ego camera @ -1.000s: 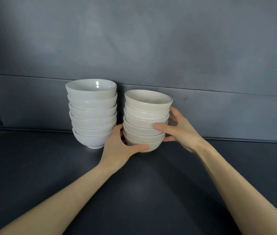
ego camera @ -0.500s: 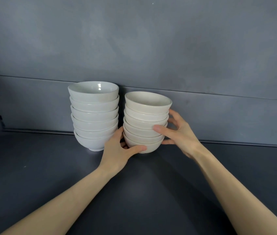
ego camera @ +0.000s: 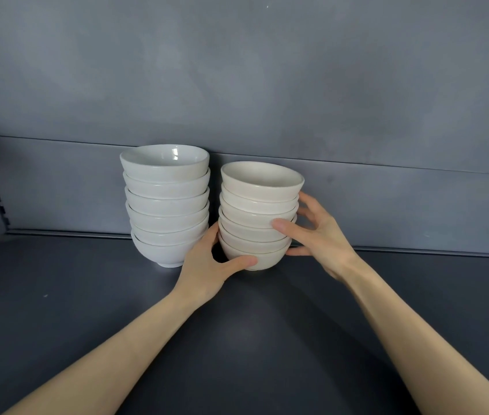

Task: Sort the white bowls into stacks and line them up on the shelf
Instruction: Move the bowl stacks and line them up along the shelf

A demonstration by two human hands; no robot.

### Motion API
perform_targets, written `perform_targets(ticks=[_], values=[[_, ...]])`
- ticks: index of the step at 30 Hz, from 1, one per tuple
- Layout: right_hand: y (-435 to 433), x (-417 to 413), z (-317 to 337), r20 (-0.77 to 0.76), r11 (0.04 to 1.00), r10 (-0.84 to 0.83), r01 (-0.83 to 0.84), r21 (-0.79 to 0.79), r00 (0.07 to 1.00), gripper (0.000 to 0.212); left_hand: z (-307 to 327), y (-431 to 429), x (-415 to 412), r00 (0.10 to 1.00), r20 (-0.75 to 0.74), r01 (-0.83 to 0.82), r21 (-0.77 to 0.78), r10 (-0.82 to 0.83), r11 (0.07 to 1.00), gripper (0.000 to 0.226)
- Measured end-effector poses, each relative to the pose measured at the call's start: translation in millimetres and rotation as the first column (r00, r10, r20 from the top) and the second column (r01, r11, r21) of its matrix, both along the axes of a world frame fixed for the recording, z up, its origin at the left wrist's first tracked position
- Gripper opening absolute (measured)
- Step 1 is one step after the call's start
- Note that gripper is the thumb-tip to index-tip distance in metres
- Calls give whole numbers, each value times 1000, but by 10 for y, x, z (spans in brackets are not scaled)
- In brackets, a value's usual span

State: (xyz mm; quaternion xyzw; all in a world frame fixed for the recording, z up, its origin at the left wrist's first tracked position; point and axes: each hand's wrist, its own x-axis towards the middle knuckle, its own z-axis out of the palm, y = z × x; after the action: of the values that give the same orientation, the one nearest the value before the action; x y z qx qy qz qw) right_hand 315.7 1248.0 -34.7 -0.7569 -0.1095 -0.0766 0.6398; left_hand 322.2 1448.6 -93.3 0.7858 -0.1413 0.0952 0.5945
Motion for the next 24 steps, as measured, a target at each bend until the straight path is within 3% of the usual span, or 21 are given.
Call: perform_targets(ticks=[24], values=[[1,-18,7,0,999,-12,12,-32,1000,74,-2,14,29,1000,4,-25,11,25,1000,87]])
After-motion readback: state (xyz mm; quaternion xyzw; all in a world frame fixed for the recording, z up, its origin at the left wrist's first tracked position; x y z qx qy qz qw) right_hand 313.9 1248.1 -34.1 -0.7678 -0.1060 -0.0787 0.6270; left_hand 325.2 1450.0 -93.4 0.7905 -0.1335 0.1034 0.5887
